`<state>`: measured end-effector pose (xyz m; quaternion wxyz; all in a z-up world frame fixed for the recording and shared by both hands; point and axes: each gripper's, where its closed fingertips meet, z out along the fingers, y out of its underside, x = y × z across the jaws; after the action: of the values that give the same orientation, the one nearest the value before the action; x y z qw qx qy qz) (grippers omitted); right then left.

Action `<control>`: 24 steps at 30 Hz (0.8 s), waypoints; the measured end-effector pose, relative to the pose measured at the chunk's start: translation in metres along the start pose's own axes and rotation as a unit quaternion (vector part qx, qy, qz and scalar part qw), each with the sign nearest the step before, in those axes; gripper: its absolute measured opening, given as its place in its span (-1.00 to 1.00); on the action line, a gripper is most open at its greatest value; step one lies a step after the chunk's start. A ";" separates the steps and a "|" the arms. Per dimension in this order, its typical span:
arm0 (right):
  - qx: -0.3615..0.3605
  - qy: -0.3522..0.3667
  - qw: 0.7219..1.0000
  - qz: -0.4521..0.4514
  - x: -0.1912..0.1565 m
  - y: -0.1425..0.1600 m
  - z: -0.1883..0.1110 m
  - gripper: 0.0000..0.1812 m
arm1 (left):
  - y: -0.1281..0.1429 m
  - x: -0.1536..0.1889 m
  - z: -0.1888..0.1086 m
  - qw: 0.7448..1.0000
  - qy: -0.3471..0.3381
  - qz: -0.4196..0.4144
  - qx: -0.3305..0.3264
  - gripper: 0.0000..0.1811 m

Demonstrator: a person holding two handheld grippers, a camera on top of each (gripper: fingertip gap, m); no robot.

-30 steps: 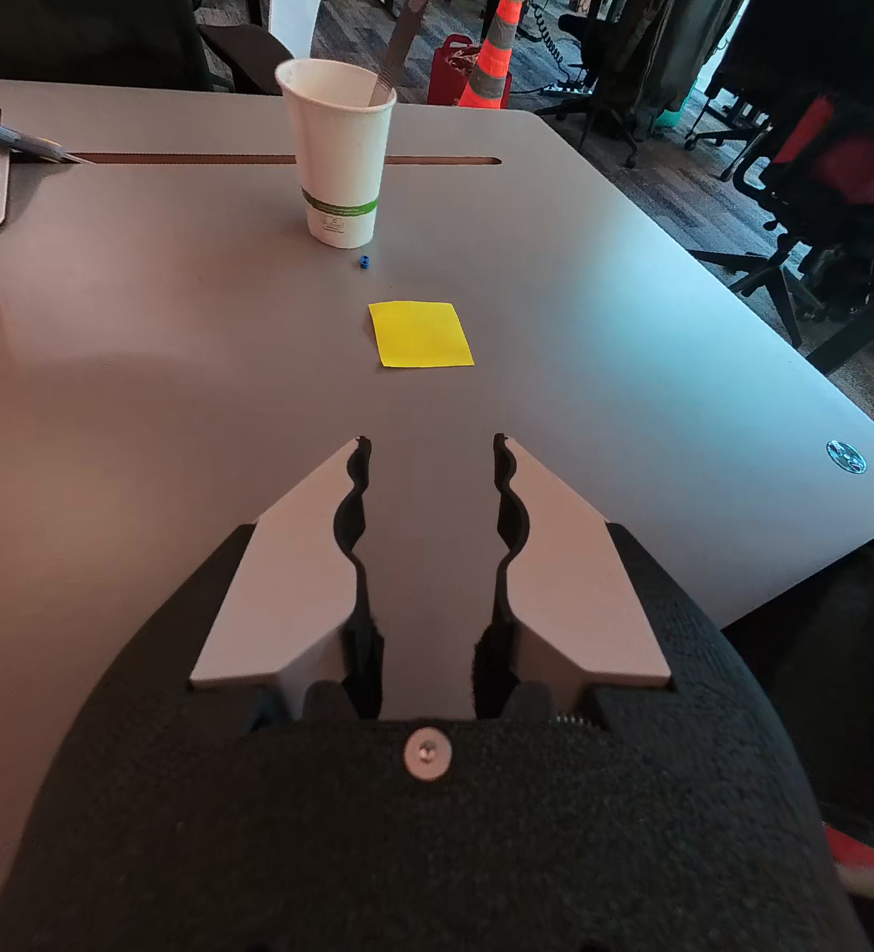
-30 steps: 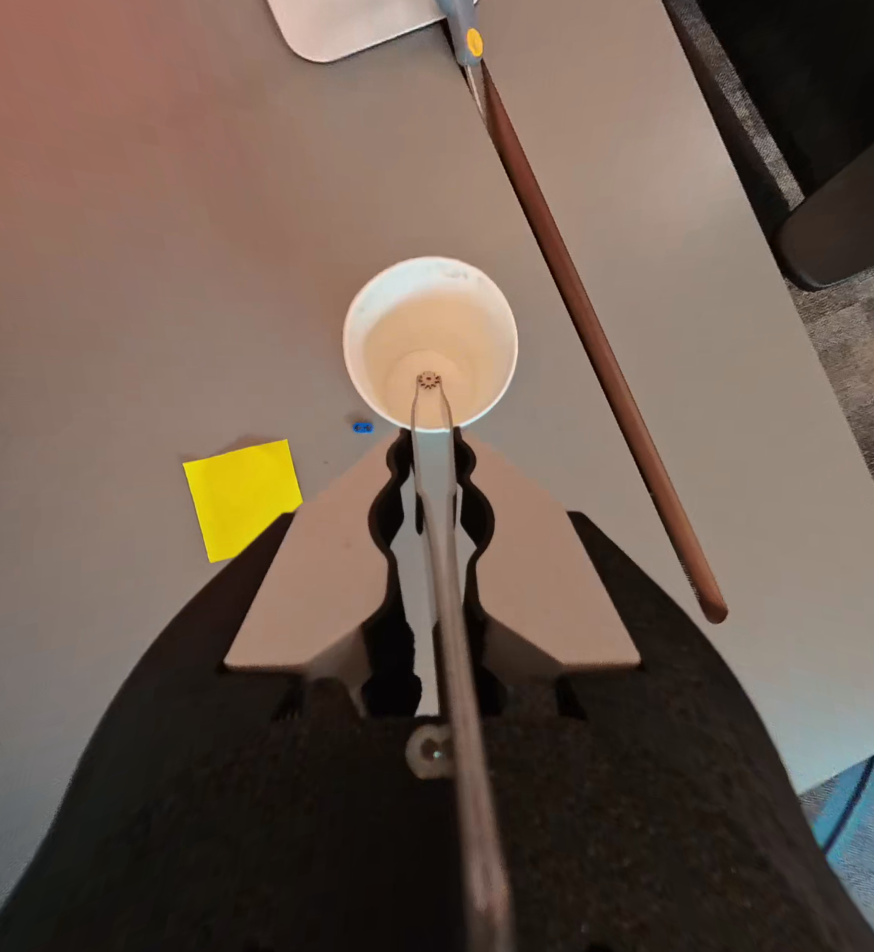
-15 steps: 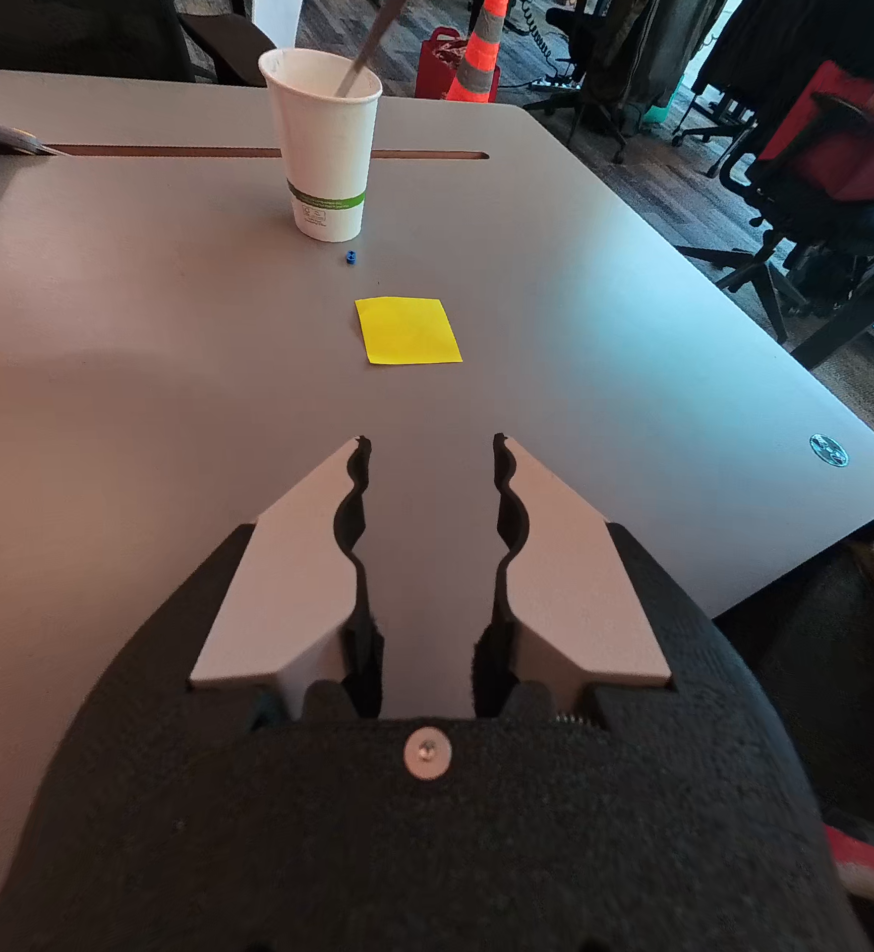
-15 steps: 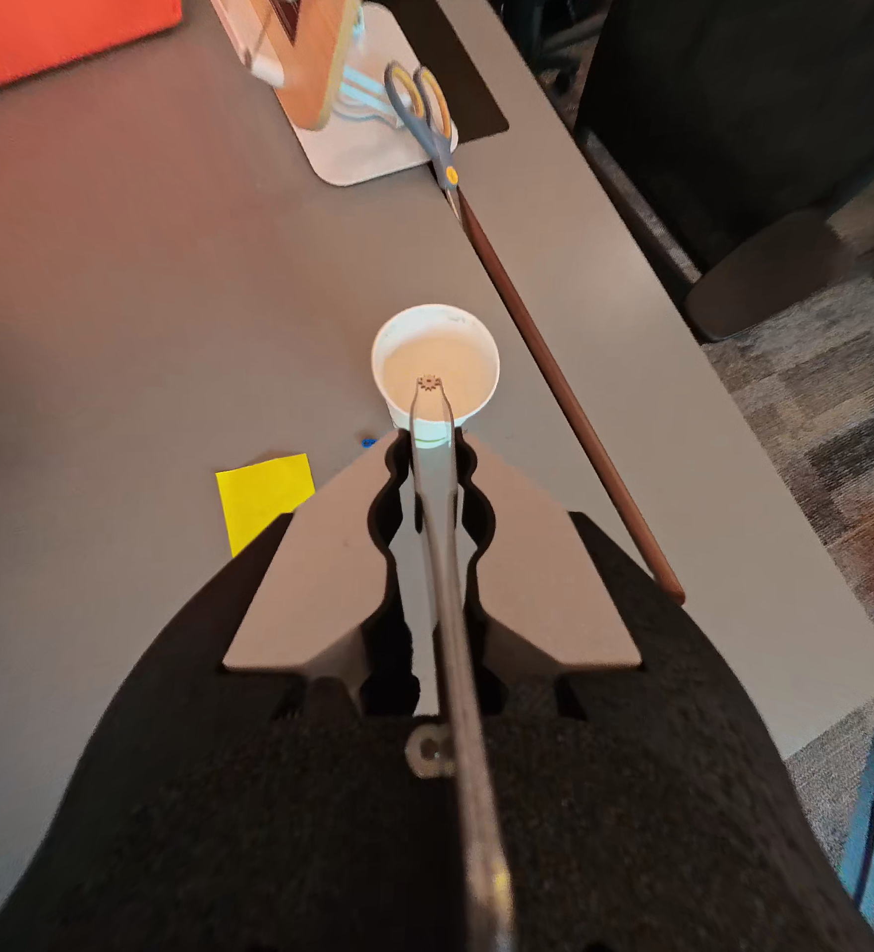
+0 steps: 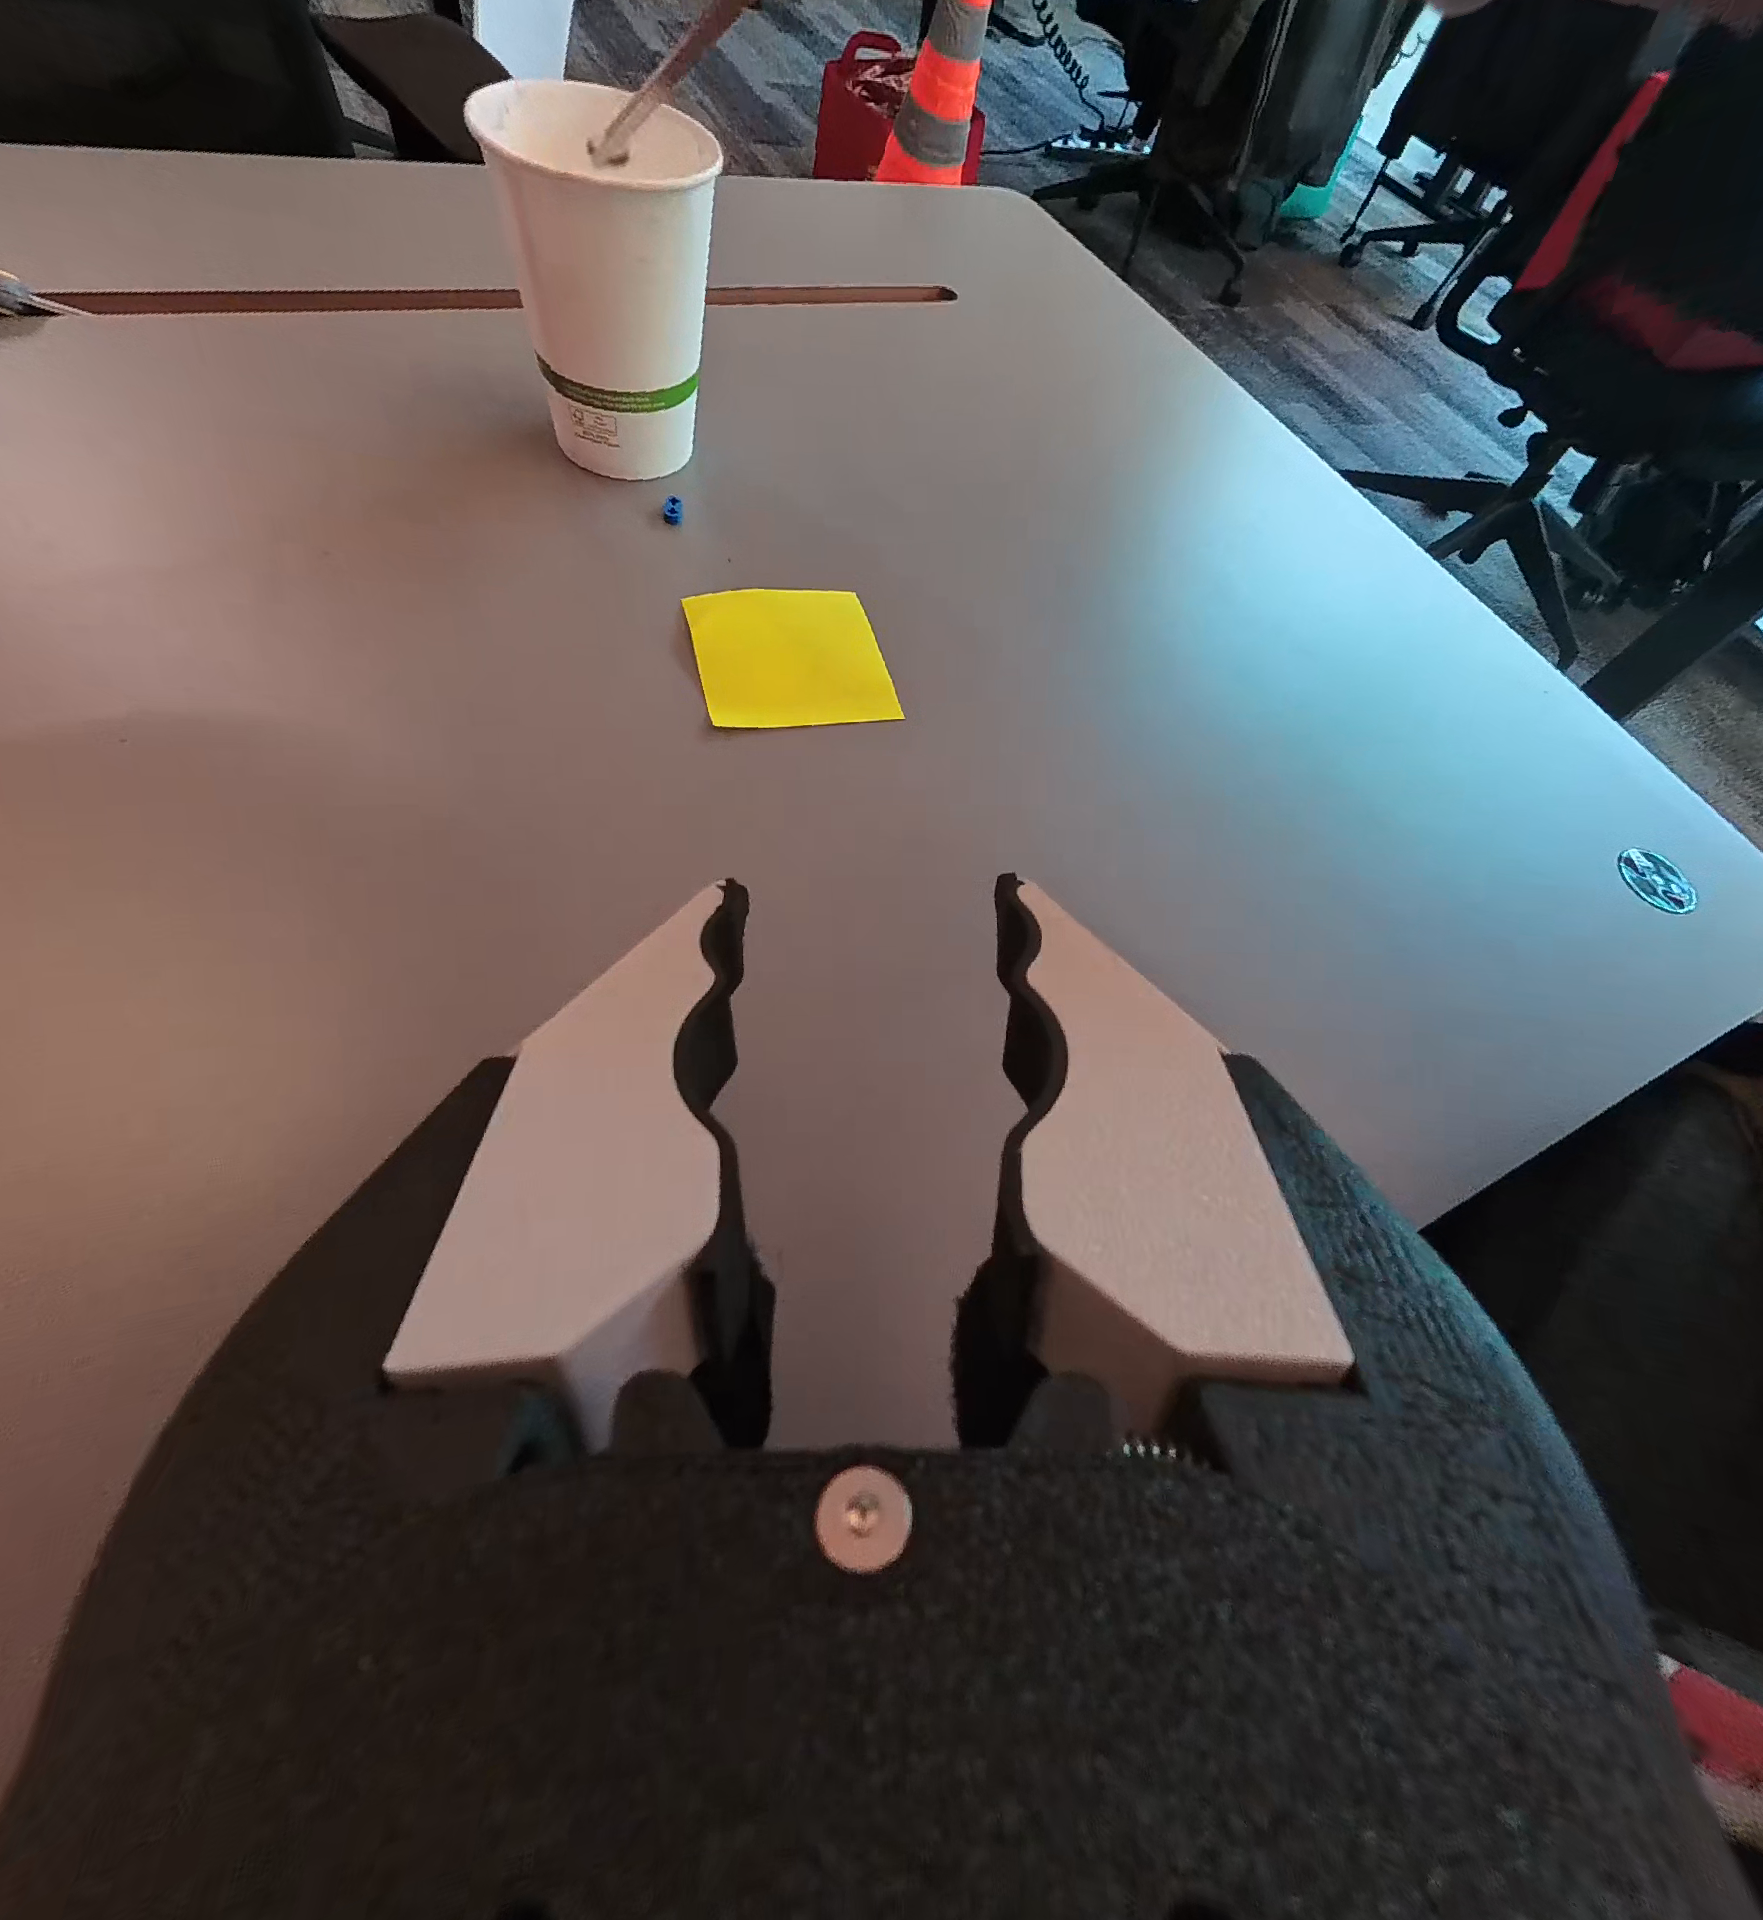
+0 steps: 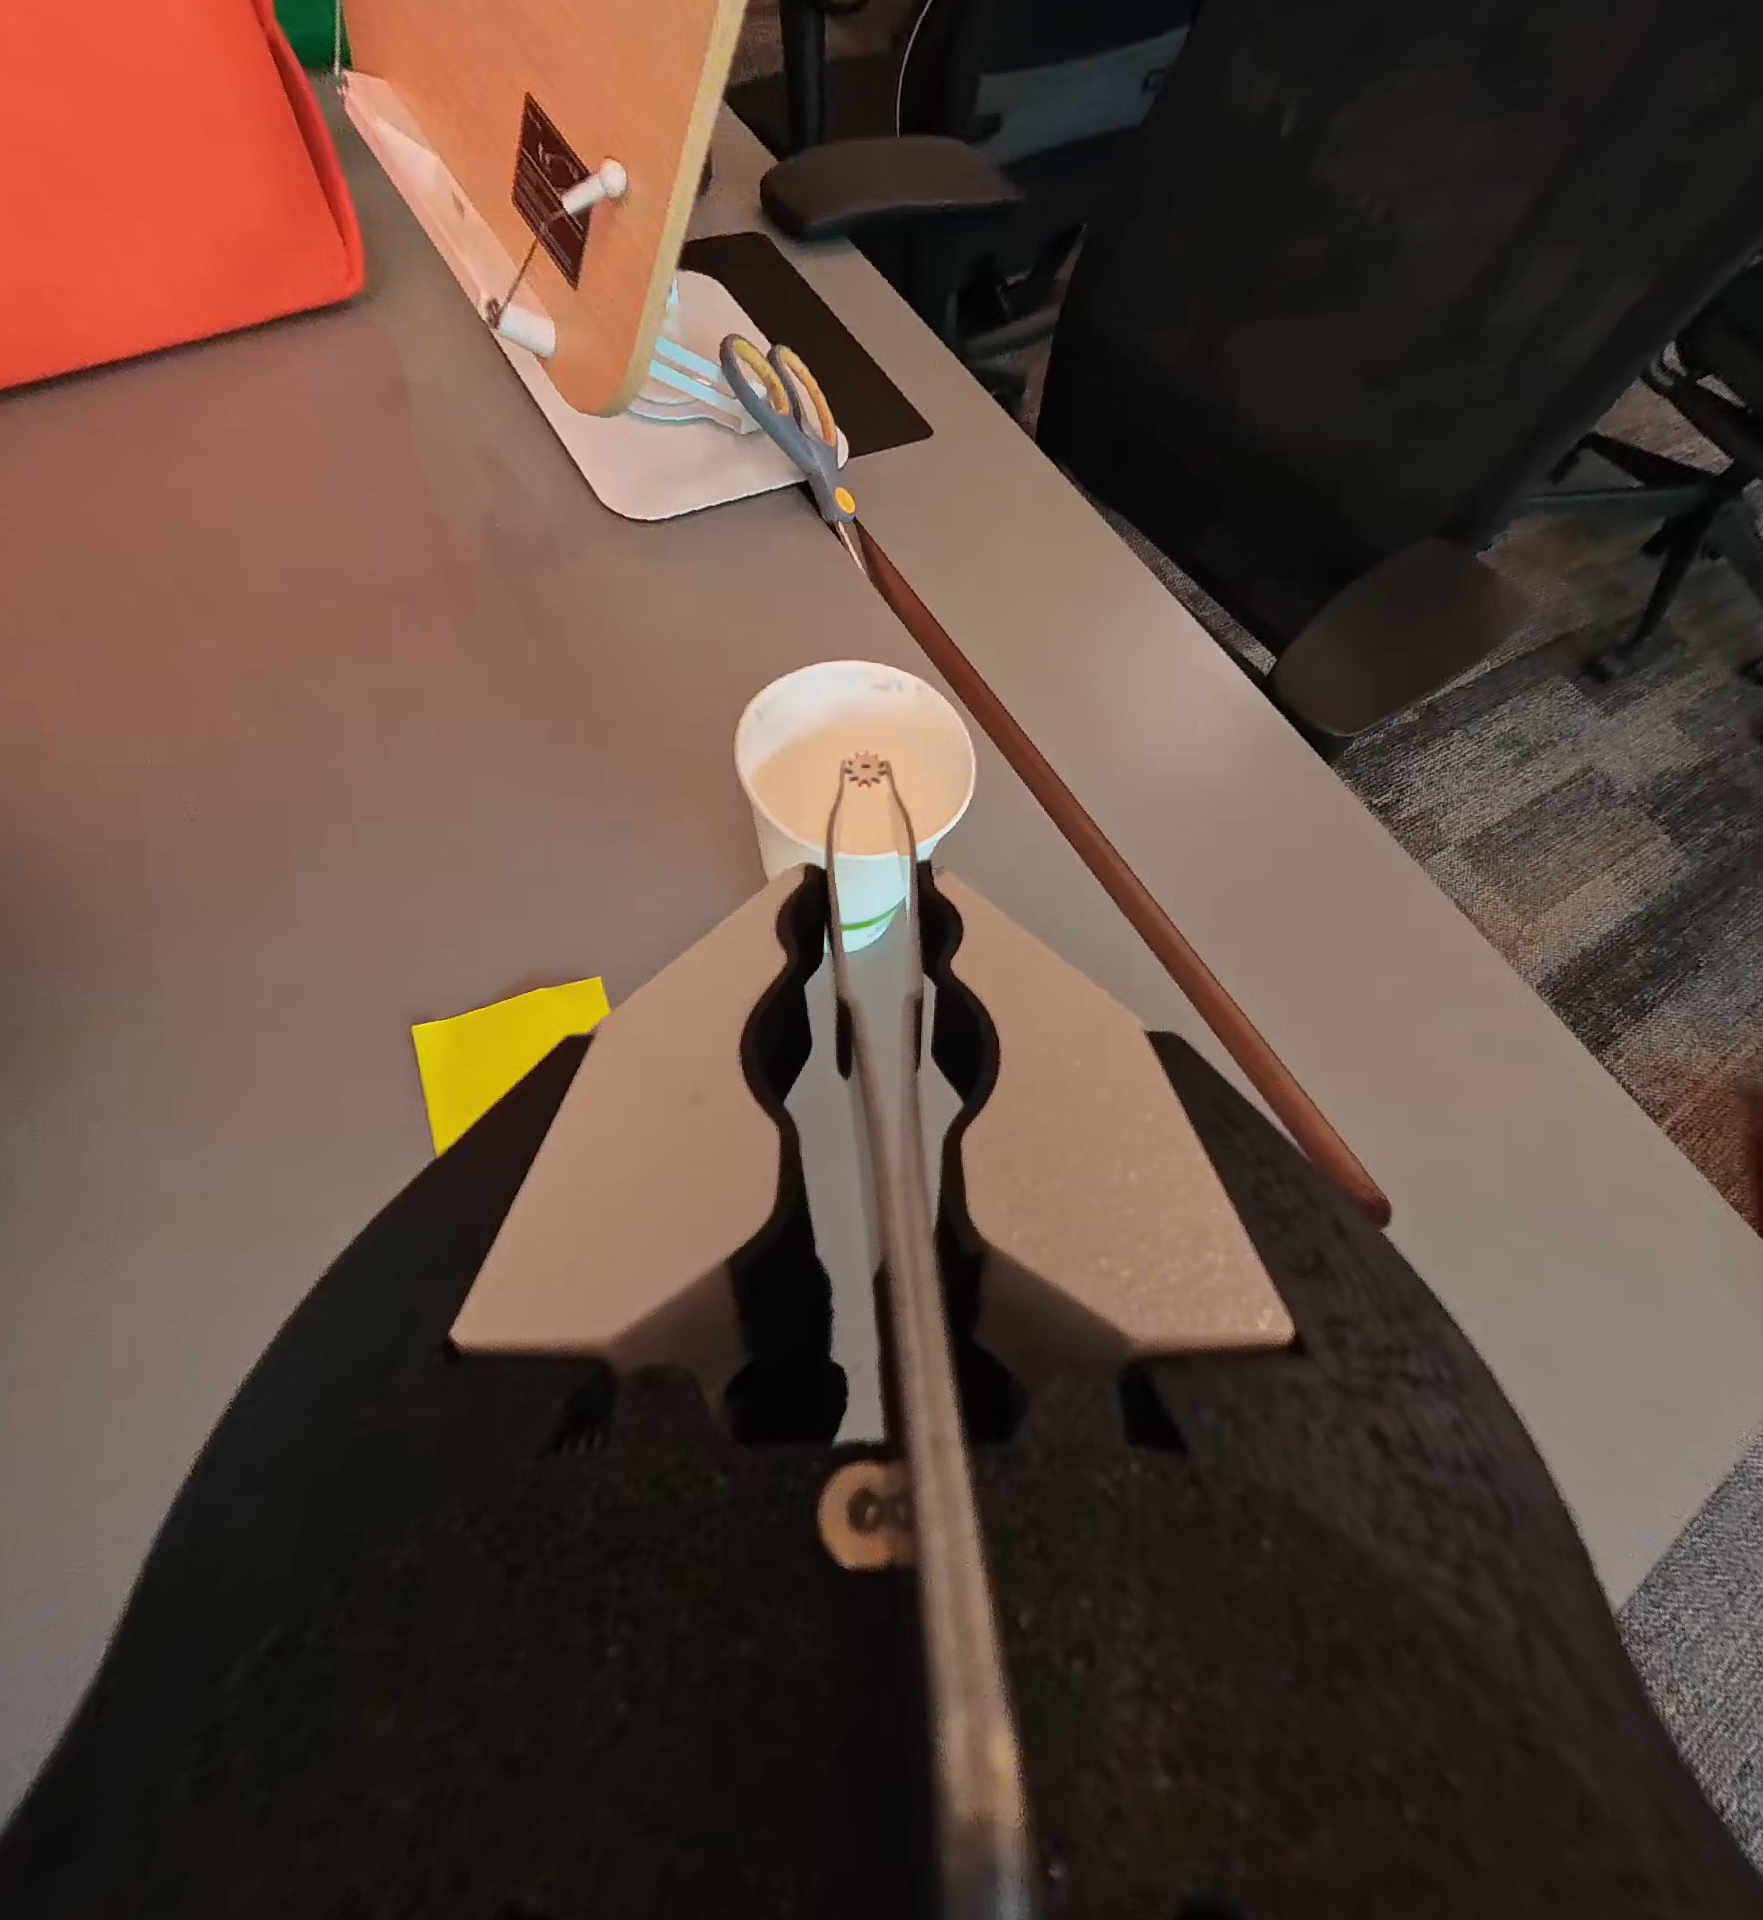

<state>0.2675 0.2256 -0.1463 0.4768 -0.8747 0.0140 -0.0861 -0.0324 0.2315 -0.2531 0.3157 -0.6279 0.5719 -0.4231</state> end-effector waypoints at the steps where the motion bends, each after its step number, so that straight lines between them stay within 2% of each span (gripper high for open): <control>1: 0.000 0.000 1.000 -0.002 0.000 0.001 0.004 -0.82 | 0.000 0.000 -0.001 1.000 -0.002 0.003 0.001 -0.46; 7: -0.006 -0.005 1.000 -0.021 -0.006 0.007 0.012 -0.87 | -0.002 -0.007 -0.006 1.000 -0.018 0.011 0.006 -0.46; 16: -0.001 0.017 1.000 -0.008 0.002 0.014 0.010 -0.81 | -0.001 -0.003 -0.003 1.000 -0.005 0.007 0.001 -0.46; 20: -0.018 0.004 1.000 -0.018 -0.004 0.022 0.016 -0.88 | -0.001 -0.005 -0.005 1.000 -0.007 0.004 0.002 -0.46; 24: 0.014 0.012 0.999 -0.028 -0.006 0.012 0.012 -0.86 | -0.002 -0.005 -0.005 1.000 -0.006 0.003 0.003 -0.46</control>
<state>0.2643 0.2294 -0.1634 0.4860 -0.8670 -0.0057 -0.1101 -0.0362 0.2368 -0.2501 0.3226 -0.6277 0.5706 -0.4199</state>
